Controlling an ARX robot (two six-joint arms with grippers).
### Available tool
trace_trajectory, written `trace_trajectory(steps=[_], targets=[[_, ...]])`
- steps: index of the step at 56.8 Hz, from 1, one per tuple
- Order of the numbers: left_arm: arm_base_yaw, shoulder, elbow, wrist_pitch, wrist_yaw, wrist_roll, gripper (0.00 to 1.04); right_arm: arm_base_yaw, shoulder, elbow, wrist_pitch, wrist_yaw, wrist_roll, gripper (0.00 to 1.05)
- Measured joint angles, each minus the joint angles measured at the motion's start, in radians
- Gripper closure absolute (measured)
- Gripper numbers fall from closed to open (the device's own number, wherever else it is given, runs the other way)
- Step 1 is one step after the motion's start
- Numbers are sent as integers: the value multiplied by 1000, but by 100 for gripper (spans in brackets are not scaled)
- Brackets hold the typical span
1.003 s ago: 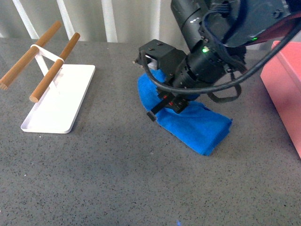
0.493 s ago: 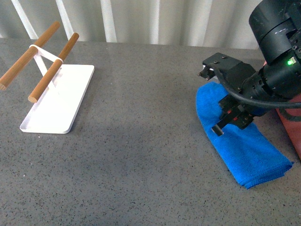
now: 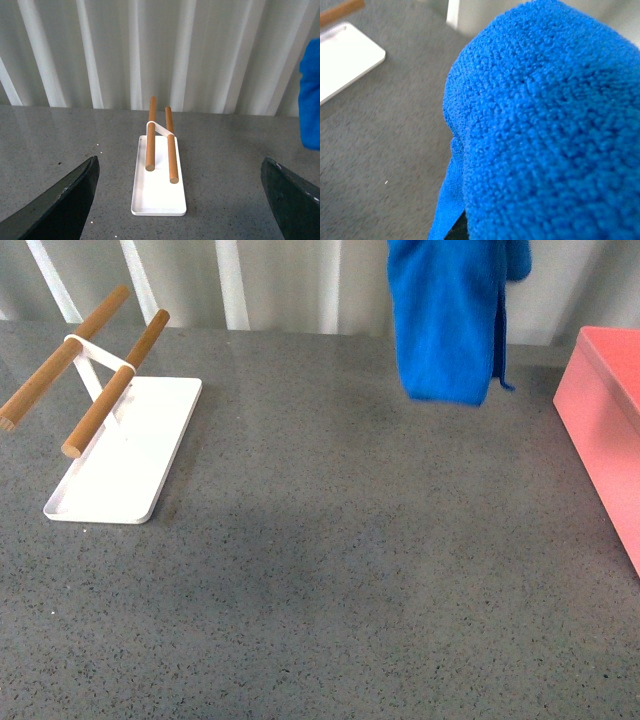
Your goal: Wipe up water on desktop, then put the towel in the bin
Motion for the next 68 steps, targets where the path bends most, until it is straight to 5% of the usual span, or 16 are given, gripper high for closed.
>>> trace_trajectory(steps=[13,19,34,68], targets=[[0,0,0,0,0,0,7,-61,-157,15,-108,223,-17,100],[0,0,0,0,0,0,7,-155,-172,64,-262,333,14,100],[0,0,0,0,0,0,7,-395,-106,230,-658,225,93,100],[0,0,0,0,0,0,7,-417,80,272,-647,260,185,100]])
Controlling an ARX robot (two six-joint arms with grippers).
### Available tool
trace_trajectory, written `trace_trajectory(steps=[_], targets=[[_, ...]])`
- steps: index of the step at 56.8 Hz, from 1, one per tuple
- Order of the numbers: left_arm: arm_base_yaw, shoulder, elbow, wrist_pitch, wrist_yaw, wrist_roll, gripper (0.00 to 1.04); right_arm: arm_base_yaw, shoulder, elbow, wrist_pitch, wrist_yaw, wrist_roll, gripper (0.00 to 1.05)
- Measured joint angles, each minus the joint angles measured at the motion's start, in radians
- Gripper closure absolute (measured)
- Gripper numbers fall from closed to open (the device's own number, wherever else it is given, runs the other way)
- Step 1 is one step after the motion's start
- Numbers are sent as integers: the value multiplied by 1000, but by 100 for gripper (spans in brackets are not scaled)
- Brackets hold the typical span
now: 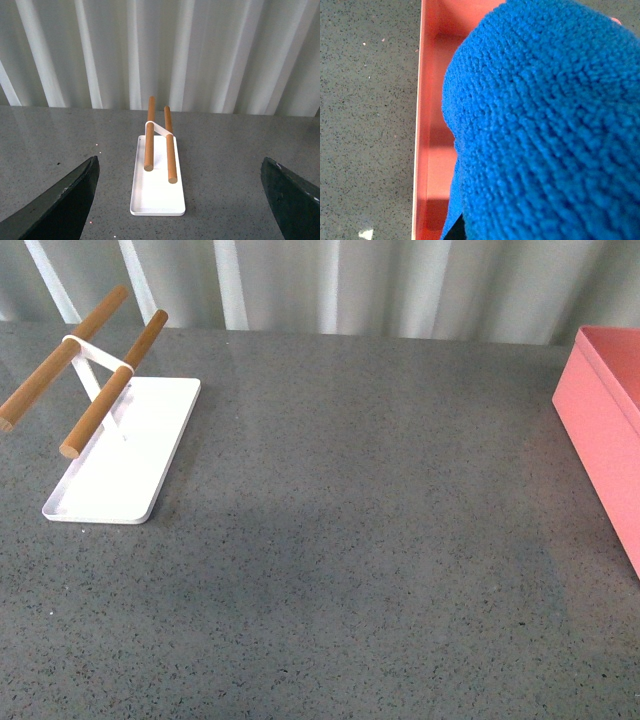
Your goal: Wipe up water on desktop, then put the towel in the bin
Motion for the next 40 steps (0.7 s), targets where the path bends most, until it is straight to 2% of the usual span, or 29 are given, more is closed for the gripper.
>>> trace_trajectory(steps=[5,9,25,36,40], targets=[[0,0,0,0,0,0,7,-3,-3,-34,35,24,-7,100],[0,0,0,0,0,0,7,-6,-4,-58,40,39,-18,85],[0,0,0,0,0,0,7,-8,-6,-64,41,39,-24,45],[0,0,0,0,0,0,7,-8,-6,-64,41,39,-26,7],[0,0,0,0,0,0,7,-8,-6,-64,41,42,-27,8]])
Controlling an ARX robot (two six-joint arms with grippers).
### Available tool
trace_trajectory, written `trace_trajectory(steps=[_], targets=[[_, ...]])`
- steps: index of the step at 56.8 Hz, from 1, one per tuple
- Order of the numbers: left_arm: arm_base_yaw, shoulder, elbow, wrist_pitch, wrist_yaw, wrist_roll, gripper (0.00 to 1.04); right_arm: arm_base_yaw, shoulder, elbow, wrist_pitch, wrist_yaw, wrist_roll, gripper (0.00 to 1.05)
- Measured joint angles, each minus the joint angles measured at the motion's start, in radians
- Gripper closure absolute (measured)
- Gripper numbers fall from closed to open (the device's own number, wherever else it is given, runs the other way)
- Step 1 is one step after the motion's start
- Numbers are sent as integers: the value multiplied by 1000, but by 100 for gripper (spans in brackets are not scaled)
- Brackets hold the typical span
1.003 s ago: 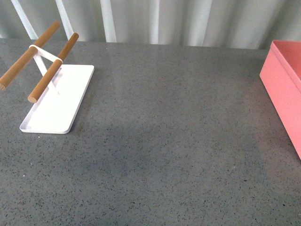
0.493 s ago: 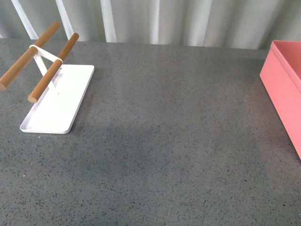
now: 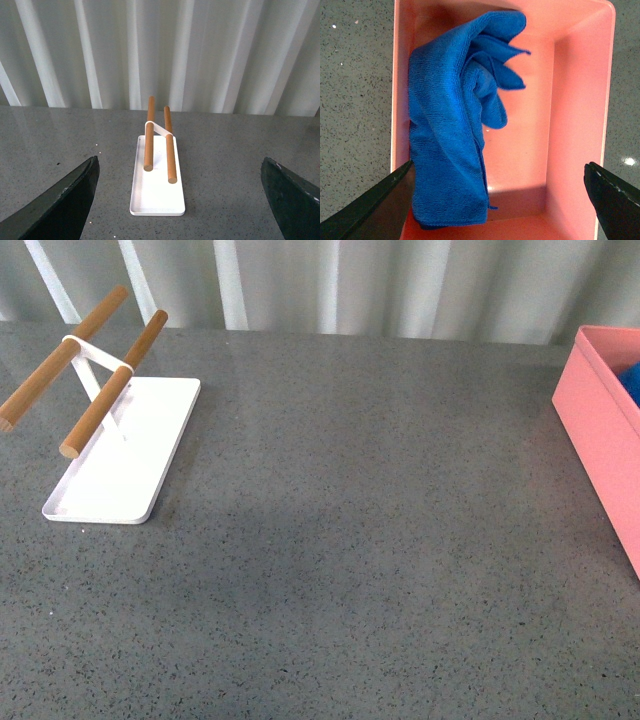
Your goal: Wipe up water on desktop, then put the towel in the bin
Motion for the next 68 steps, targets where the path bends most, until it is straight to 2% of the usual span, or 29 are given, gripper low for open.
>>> trace_trajectory(steps=[13,17,18,20,21,25,27,32,34,37,44,54,58,68], targets=[[0,0,0,0,0,0,7,-2,-6,-12,28,-21,6,8],[0,0,0,0,0,0,7,-11,-77,-209,418,-225,92,19],[0,0,0,0,-2,0,7,-12,-88,-242,476,-251,98,21],[0,0,0,0,-2,0,7,-12,-135,-375,703,-309,140,28],[0,0,0,0,-2,0,7,-11,-145,-406,757,-315,147,30],[0,0,0,0,0,0,7,-1,-210,-608,1152,-326,179,42],[0,0,0,0,0,0,7,4,-232,-676,1299,-323,185,48],[0,0,0,0,0,0,7,16,-312,-806,1507,-318,198,62],[0,0,0,0,0,0,7,21,-342,-846,1544,-314,200,67],[0,0,0,0,0,0,7,34,-407,-941,1585,-306,204,82],[0,0,0,0,0,0,7,45,-471,-1055,1606,-292,204,101],[0,0,0,0,0,0,7,61,-585,-1188,1617,-272,207,101],[0,0,0,0,0,0,7,95,-632,-1230,1617,-224,207,101],[0,0,0,0,-1,0,7,117,-739,-1315,1595,-223,207,101]])
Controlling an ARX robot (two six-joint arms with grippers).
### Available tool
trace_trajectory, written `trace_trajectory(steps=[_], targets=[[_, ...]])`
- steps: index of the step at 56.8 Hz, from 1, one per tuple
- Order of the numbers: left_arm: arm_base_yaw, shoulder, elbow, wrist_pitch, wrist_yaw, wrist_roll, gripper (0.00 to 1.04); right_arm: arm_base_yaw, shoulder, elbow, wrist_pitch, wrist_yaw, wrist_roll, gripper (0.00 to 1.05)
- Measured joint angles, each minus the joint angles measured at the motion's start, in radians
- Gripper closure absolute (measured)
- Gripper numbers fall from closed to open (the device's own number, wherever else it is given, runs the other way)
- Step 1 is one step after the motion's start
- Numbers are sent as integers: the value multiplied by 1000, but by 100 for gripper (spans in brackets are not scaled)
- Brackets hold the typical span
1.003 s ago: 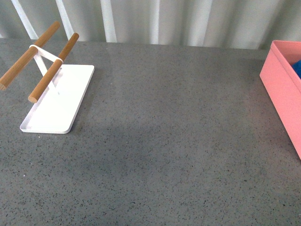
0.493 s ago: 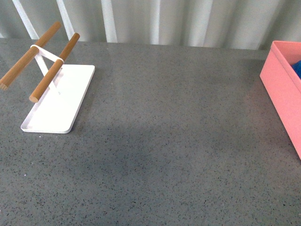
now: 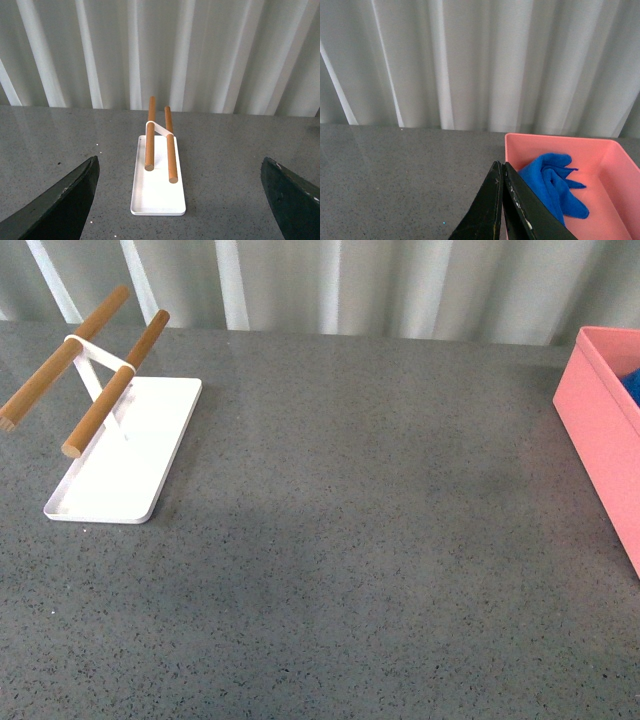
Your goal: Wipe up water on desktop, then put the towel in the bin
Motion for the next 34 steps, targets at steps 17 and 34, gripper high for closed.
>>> trace_trajectory(steps=[17,34], targets=[[0,0,0,0,0,0,7,0,-145,-119,-16,3,0,101],[0,0,0,0,0,0,7,0,-352,-169,-179,3,1,101]])
